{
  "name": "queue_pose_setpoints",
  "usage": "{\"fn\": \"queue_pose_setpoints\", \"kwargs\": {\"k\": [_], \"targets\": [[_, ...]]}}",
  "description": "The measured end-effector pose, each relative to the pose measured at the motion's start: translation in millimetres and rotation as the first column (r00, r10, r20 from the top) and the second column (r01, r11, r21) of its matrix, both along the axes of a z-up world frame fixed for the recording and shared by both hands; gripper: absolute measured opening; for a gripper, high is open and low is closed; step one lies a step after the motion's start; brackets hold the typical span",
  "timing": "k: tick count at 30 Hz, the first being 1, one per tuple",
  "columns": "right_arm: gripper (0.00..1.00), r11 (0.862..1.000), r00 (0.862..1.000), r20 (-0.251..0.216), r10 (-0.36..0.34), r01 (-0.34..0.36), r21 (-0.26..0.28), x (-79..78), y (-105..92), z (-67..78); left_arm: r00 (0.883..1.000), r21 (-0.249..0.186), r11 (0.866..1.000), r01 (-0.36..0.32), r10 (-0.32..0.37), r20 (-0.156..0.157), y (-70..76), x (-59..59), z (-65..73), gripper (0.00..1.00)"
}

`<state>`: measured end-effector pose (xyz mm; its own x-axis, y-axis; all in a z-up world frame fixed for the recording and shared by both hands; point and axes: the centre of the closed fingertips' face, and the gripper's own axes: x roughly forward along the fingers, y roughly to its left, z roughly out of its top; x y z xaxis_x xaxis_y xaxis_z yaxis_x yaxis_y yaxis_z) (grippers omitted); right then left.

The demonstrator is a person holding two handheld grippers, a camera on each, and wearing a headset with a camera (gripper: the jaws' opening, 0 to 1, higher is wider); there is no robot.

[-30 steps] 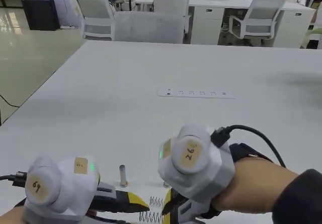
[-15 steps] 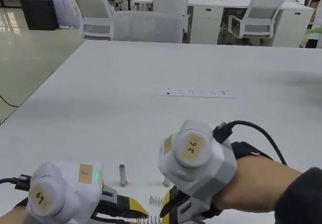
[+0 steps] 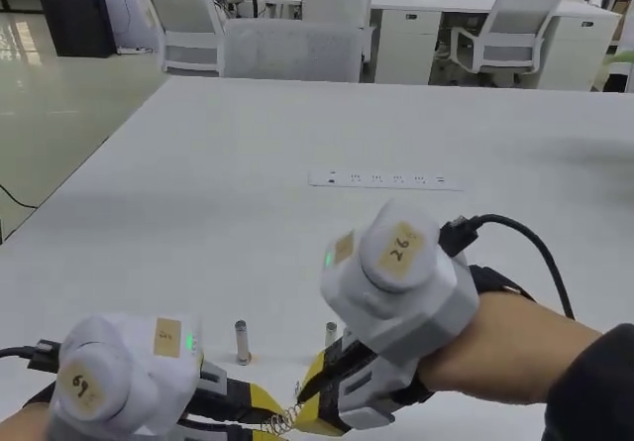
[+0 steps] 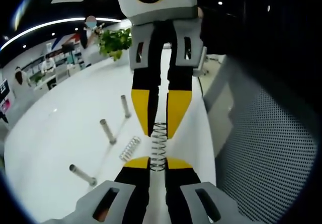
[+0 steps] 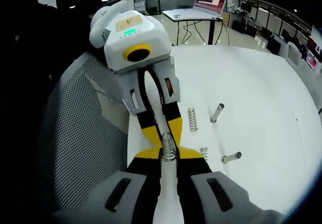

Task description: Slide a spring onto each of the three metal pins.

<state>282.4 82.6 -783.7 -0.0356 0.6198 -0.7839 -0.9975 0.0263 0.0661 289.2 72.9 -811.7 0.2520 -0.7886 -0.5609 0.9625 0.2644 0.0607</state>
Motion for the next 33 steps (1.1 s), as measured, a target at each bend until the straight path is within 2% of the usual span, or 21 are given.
{"fn": "queue_pose_setpoints", "kwargs": {"k": [2, 5, 6, 8, 9, 12, 14, 17, 18, 24, 33], "targets": [[0.08, 1.000, 1.000, 0.003, -0.002, 0.001, 0.008, 0.7, 0.7, 1.2, 1.000, -0.003, 1.000, -0.004, 0.004, -0.001, 0.3, 0.8, 0.6, 0.03], [0.07, 0.996, 1.000, -0.024, -0.020, 0.022, 0.086, 0.7, 8.6, 12.7, 1.000, -0.017, 1.000, -0.004, 0.004, -0.011, -1.5, -0.2, 1.8, 0.03], [0.07, 0.996, 1.000, -0.023, -0.022, 0.024, 0.082, 1.3, 7.5, 13.2, 1.000, -0.023, 1.000, -0.004, 0.003, -0.013, -2.1, -0.6, 2.5, 0.02], [0.07, 0.997, 1.000, -0.018, -0.024, 0.026, 0.073, 2.8, 6.7, 11.0, 1.000, -0.017, 1.000, -0.021, 0.021, 0.004, -0.4, 3.7, 3.6, 0.02], [0.07, 0.997, 1.000, -0.007, -0.023, 0.024, 0.075, 4.3, 6.7, 10.0, 1.000, -0.019, 0.999, -0.026, 0.026, 0.000, 0.5, 4.6, 4.1, 0.02], [0.08, 0.995, 1.000, -0.014, -0.026, 0.027, 0.092, 4.2, 8.2, 10.4, 1.000, -0.023, 0.999, -0.026, 0.025, -0.009, 0.8, 3.7, 3.9, 0.02], [0.09, 0.996, 1.000, -0.013, -0.016, 0.017, 0.089, 3.0, 7.9, 8.9, 1.000, -0.019, 1.000, -0.024, 0.023, -0.004, 0.6, 3.5, 3.2, 0.02], [0.19, 0.996, 1.000, -0.010, -0.017, 0.017, 0.084, 2.9, 7.5, 5.5, 1.000, -0.027, 0.999, -0.028, 0.028, -0.003, 0.4, 4.6, 4.8, 0.02], [0.20, 0.996, 1.000, -0.013, -0.016, 0.017, 0.083, 2.3, 7.2, 5.0, 1.000, -0.028, 0.999, -0.031, 0.031, -0.003, 1.2, 5.5, 4.4, 0.02], [0.16, 0.996, 1.000, -0.018, -0.023, 0.025, 0.088, 3.9, 7.6, 1.9, 0.999, -0.062, 0.997, -0.038, 0.038, 0.000, -1.1, 6.2, 11.2, 0.02], [0.09, 0.995, 0.999, -0.028, -0.031, 0.034, 0.099, 3.9, 10.2, 0.8, 0.999, -0.081, 0.996, -0.034, 0.034, 0.003, -3.8, 5.3, 15.1, 0.02]]}}
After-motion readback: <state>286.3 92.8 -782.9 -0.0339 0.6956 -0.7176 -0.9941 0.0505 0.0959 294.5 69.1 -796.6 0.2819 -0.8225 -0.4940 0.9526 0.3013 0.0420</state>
